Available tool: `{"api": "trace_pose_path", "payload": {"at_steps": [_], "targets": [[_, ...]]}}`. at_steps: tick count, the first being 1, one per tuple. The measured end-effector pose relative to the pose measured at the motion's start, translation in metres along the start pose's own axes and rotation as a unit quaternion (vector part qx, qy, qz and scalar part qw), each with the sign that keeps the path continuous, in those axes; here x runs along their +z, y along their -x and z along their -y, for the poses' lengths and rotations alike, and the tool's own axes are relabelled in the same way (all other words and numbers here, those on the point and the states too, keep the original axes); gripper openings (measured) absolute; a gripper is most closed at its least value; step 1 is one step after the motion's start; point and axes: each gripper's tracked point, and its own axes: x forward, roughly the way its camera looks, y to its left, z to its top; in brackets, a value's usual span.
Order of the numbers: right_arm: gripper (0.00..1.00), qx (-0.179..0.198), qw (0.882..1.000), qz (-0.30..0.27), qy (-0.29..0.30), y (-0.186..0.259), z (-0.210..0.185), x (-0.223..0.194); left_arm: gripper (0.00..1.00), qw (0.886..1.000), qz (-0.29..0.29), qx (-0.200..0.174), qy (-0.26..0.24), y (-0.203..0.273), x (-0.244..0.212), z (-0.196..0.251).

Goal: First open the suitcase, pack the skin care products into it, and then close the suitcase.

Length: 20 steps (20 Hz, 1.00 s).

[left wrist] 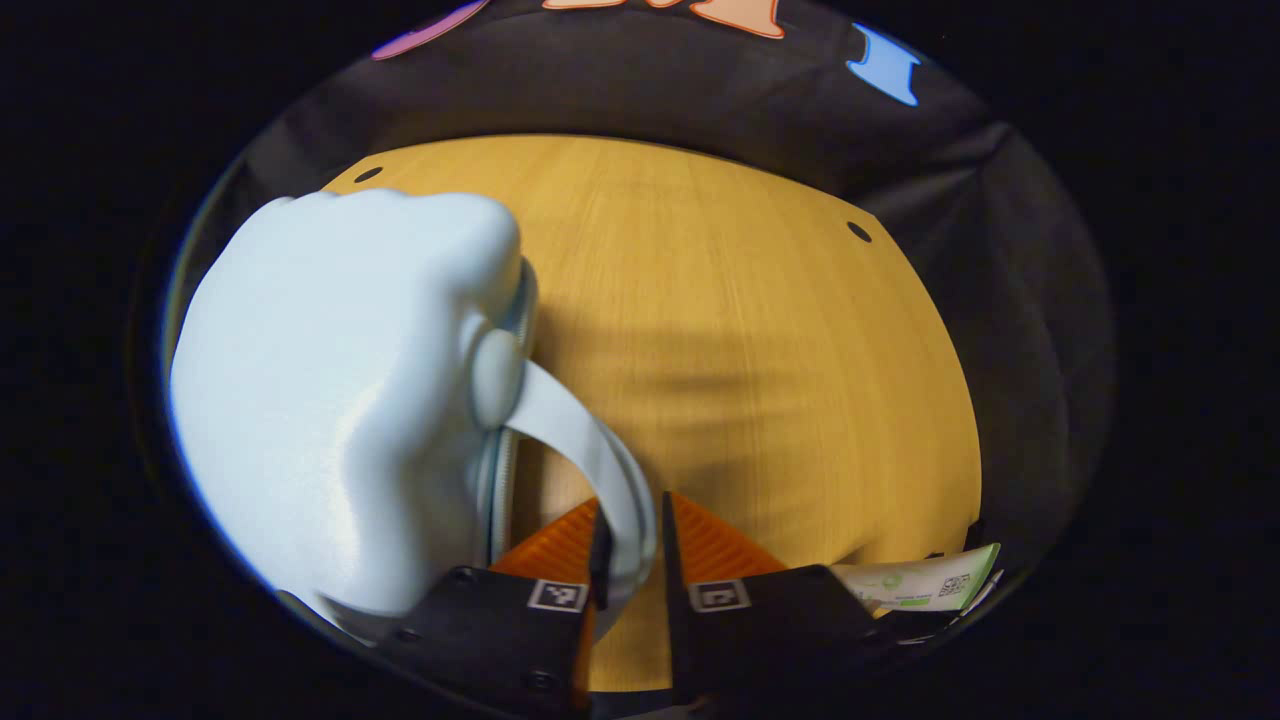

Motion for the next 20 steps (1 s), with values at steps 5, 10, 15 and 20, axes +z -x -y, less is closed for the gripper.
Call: {"api": "trace_pose_path", "payload": {"at_steps": [5, 10, 15, 20], "targets": [[0.98, 0.005, 1.000, 0.021, 0.002, 0.009, -0.011, 0.009, 0.04, 1.000, -0.002, -0.012, -0.012, 0.012, 0.007, 0.006], [0.98, 0.012, 1.000, 0.026, -0.005, 0.013, -0.016, 0.014, 0.00, 0.999, 0.010, -0.001, -0.042, 0.024, 0.014, 0.011], [0.98, 0.015, 0.999, 0.031, -0.011, 0.013, -0.017, 0.013, 0.00, 0.998, 0.013, -0.009, -0.053, 0.038, 0.014, 0.011], [0.98, 0.023, 0.999, 0.027, -0.022, 0.013, -0.022, 0.009, 0.00, 0.999, -0.004, -0.021, -0.033, 0.035, 0.007, 0.008]]}}
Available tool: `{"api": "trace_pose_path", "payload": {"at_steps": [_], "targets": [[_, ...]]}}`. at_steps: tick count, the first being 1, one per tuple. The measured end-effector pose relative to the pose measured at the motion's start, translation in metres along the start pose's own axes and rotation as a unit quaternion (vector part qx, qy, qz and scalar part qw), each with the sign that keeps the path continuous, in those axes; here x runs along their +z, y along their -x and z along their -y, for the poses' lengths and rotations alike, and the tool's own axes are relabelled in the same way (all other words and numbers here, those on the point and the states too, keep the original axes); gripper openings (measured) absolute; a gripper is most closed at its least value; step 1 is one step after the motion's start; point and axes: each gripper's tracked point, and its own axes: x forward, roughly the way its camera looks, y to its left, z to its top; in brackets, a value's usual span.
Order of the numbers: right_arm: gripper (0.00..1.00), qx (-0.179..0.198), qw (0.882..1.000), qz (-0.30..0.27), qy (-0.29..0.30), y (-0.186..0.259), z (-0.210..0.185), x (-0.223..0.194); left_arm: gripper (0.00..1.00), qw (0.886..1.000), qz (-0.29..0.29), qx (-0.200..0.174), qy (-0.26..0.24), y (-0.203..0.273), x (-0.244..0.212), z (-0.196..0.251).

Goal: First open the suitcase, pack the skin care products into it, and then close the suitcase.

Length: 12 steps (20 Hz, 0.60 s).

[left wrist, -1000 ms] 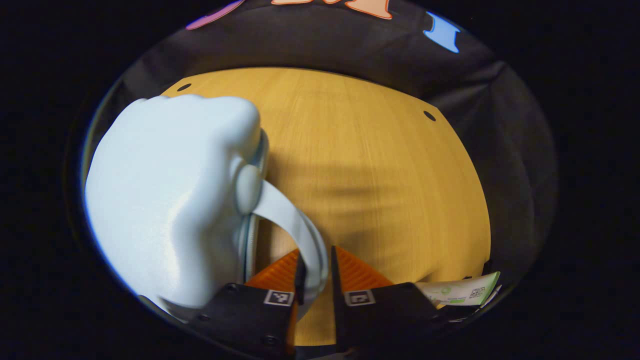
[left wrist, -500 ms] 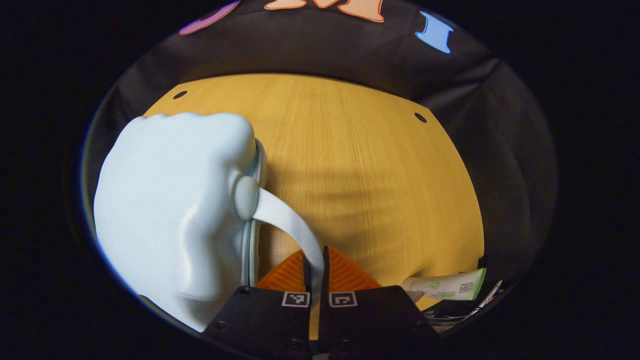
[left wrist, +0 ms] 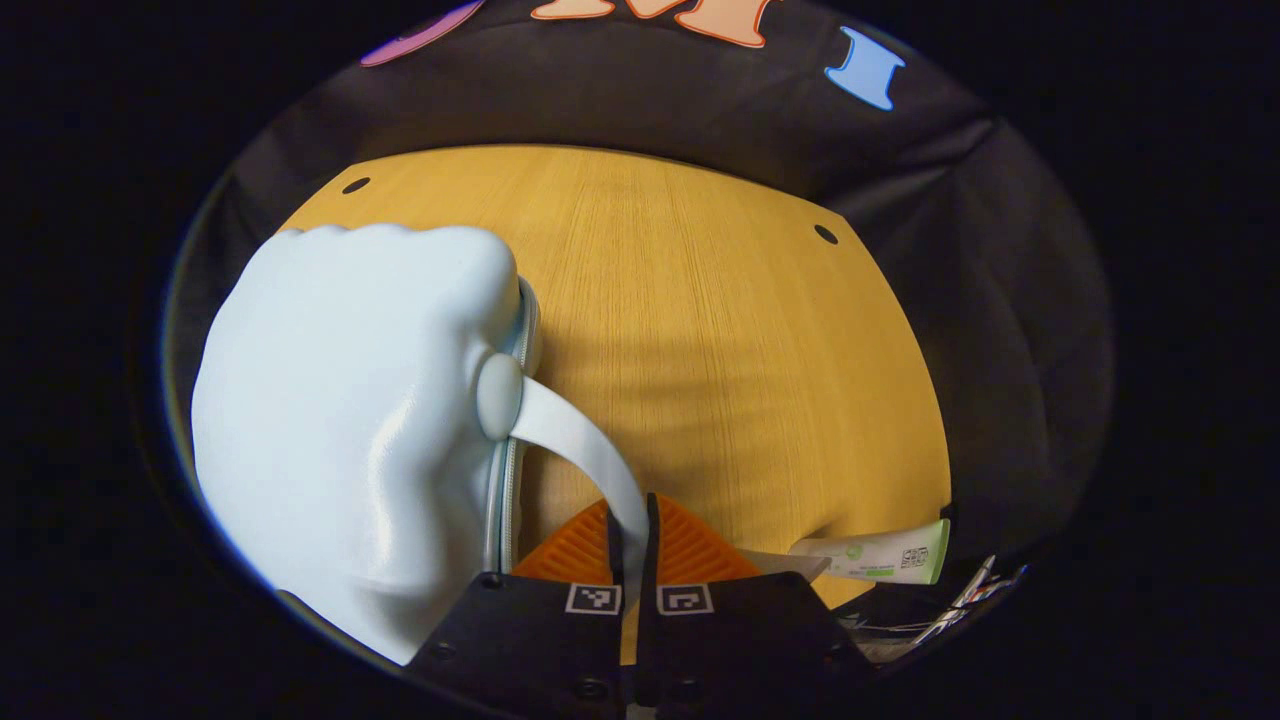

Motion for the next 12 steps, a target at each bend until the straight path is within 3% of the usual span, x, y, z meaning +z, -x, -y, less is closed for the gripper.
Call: {"api": "trace_pose_path", "payload": {"at_steps": [12], "targets": [[0.98, -0.008, 1.000, -0.003, -0.003, 0.004, 0.012, -0.004, 0.00, 1.000, -0.027, 0.005, -0.005, -0.004, -0.003, -0.002]]}}
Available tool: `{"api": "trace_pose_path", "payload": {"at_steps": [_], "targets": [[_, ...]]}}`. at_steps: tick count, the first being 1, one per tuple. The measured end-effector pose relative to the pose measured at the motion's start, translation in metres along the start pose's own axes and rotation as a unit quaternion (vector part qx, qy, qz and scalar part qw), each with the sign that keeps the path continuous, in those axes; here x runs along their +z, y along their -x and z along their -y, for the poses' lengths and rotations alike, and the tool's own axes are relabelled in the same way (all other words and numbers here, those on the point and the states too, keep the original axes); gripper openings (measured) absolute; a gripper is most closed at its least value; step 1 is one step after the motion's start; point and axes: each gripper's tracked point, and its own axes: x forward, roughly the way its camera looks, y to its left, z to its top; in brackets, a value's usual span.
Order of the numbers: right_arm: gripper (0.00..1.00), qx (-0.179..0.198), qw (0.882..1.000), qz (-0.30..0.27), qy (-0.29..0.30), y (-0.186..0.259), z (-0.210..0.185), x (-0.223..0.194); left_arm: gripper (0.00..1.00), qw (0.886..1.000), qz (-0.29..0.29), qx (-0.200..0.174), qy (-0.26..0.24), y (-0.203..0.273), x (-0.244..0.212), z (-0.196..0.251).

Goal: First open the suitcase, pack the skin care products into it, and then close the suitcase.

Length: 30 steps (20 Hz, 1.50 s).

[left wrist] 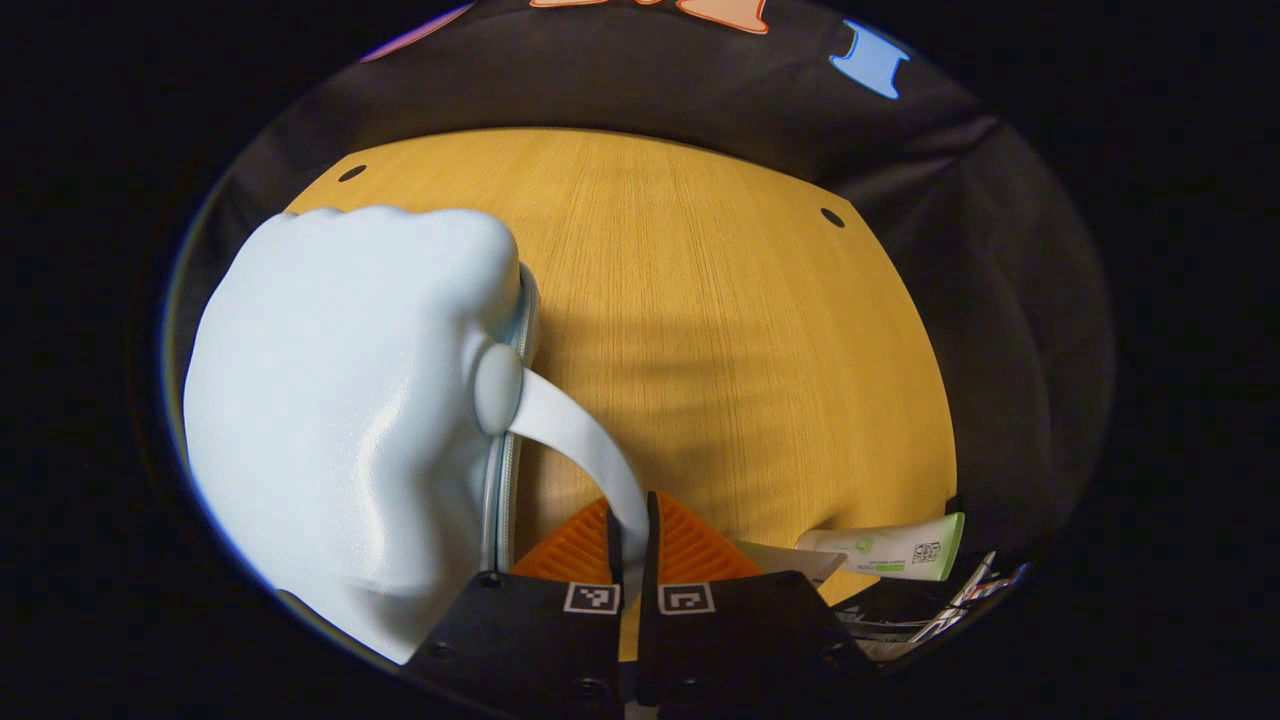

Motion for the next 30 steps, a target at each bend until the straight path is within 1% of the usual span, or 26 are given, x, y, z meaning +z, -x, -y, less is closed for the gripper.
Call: {"api": "trace_pose_path", "payload": {"at_steps": [7, 10, 12, 14, 17, 18, 19, 21, 23, 27, 30], "targets": [[0.98, 0.008, 1.000, -0.005, 0.000, -0.003, -0.005, -0.006, 0.05, 1.000, -0.020, 0.005, -0.006, -0.002, -0.005, -0.003], [0.98, 0.010, 1.000, -0.006, 0.002, -0.005, -0.006, -0.006, 0.07, 0.999, -0.027, 0.007, -0.023, 0.000, -0.004, -0.002], [0.98, 0.010, 1.000, -0.007, 0.000, -0.007, -0.007, -0.007, 0.08, 0.999, -0.033, 0.009, -0.022, 0.002, -0.005, -0.003], [0.99, 0.011, 1.000, -0.006, -0.001, -0.007, -0.007, -0.007, 0.08, 0.999, -0.028, 0.007, -0.026, 0.006, -0.002, 0.000], [0.98, 0.013, 1.000, -0.004, -0.001, -0.009, -0.008, -0.007, 0.05, 0.999, -0.021, 0.005, -0.031, 0.014, 0.002, 0.000], [0.98, 0.015, 1.000, -0.006, -0.002, -0.010, -0.010, -0.008, 0.02, 1.000, -0.009, 0.004, -0.028, 0.013, 0.004, 0.002], [0.98, 0.015, 1.000, -0.006, -0.004, -0.010, -0.011, -0.008, 0.01, 0.999, -0.005, 0.001, -0.032, 0.016, 0.002, 0.003], [0.98, 0.021, 1.000, -0.004, -0.005, -0.010, -0.016, -0.006, 0.00, 0.999, -0.007, 0.000, -0.046, 0.022, 0.000, 0.002], [0.98, 0.024, 1.000, -0.002, -0.002, -0.011, -0.020, -0.006, 0.00, 0.998, 0.010, 0.002, -0.061, 0.028, 0.006, 0.003], [0.98, 0.033, 0.999, -0.002, -0.005, -0.010, -0.029, -0.006, 0.00, 0.998, 0.028, -0.009, -0.046, 0.041, 0.019, 0.009], [0.99, 0.036, 0.999, 0.000, -0.003, -0.012, -0.032, -0.003, 0.00, 0.998, 0.038, -0.015, -0.049, 0.058, 0.029, 0.009]]}}
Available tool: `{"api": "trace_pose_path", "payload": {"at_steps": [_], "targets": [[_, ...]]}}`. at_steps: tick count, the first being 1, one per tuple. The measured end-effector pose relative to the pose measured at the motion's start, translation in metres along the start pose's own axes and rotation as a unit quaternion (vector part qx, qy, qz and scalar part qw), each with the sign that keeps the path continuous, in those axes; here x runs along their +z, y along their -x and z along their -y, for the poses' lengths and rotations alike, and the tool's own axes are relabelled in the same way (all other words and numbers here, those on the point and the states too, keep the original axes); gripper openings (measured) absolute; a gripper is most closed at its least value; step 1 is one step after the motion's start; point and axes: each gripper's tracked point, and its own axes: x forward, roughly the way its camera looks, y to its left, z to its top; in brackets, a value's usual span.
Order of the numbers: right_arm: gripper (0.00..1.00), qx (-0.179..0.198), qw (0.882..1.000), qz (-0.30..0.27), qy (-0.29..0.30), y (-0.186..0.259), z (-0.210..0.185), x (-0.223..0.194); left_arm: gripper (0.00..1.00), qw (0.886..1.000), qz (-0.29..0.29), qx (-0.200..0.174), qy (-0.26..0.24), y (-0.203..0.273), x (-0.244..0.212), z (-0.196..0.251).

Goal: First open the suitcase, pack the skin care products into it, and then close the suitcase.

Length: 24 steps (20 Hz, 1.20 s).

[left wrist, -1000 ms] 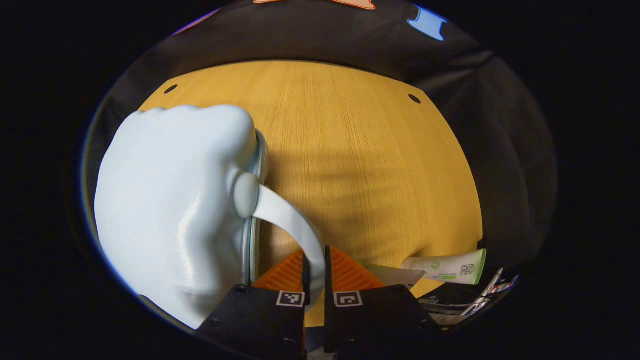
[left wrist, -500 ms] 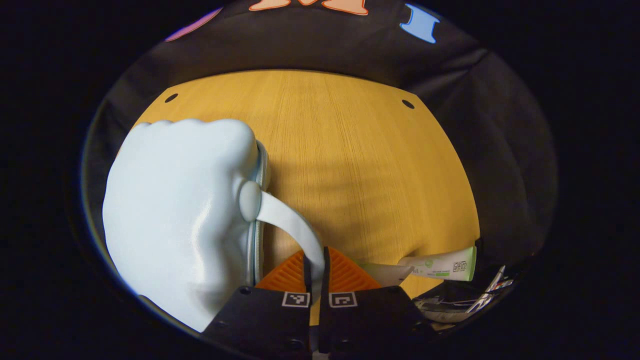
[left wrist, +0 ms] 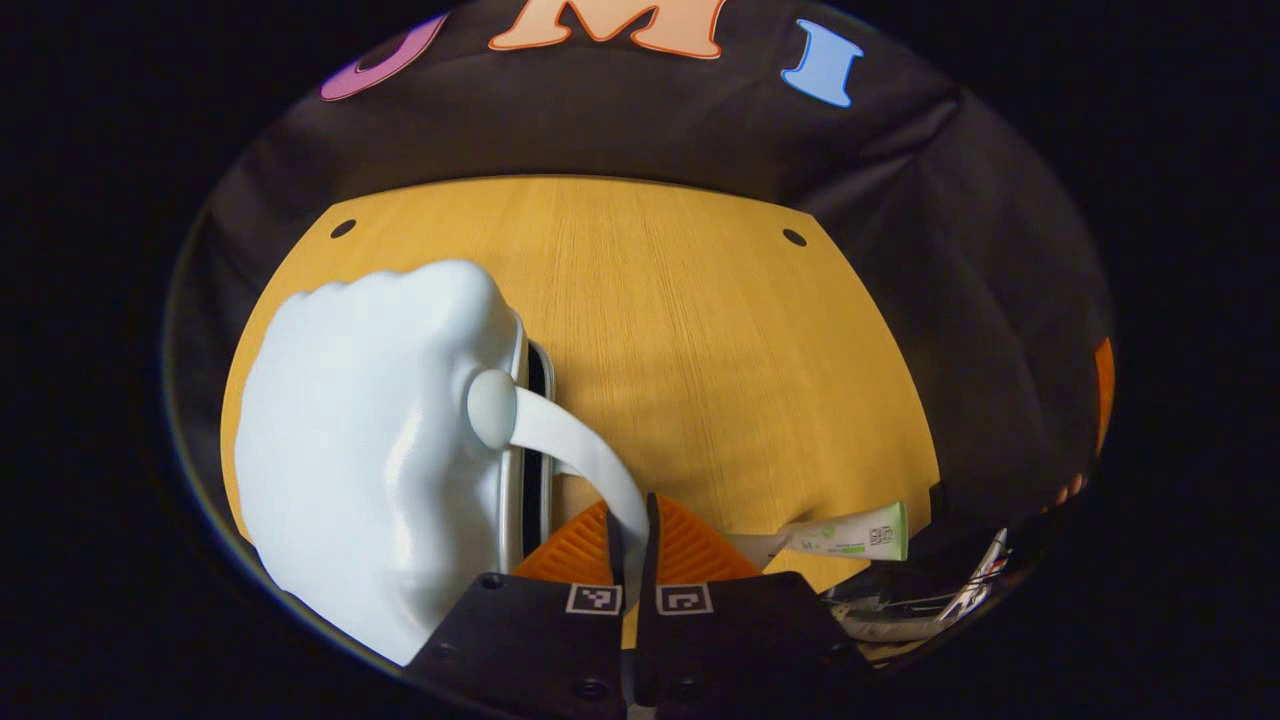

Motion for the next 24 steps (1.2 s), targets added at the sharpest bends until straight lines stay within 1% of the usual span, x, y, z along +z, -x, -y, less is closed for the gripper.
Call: {"api": "trace_pose_path", "payload": {"at_steps": [2, 3, 8, 11, 15, 18, 24], "targets": [[0.98, 0.003, 1.000, 0.000, -0.003, -0.003, -0.003, 0.001, 0.00, 1.000, 0.004, -0.001, -0.003, 0.016, 0.012, -0.007], [0.98, 0.004, 1.000, 0.001, -0.004, -0.003, -0.005, 0.001, 0.00, 1.000, 0.018, -0.002, 0.003, 0.025, 0.020, -0.010], [0.98, 0.012, 1.000, 0.004, -0.005, -0.009, -0.014, 0.003, 0.00, 0.999, 0.047, -0.014, 0.022, 0.059, 0.043, -0.026], [0.98, 0.011, 1.000, 0.008, -0.007, -0.012, -0.018, 0.007, 0.00, 0.998, 0.051, -0.019, 0.016, 0.075, 0.051, -0.038], [0.98, 0.005, 1.000, 0.009, -0.006, -0.013, -0.024, 0.009, 0.00, 0.998, 0.049, -0.036, 0.005, 0.098, 0.056, -0.059], [0.98, 0.001, 1.000, 0.013, -0.004, -0.013, -0.036, 0.015, 0.00, 0.997, 0.059, -0.057, 0.016, 0.112, 0.061, -0.074], [0.98, -0.014, 0.999, 0.028, 0.002, -0.006, -0.069, 0.030, 0.00, 0.993, 0.083, -0.083, 0.027, 0.143, 0.089, -0.111]]}}
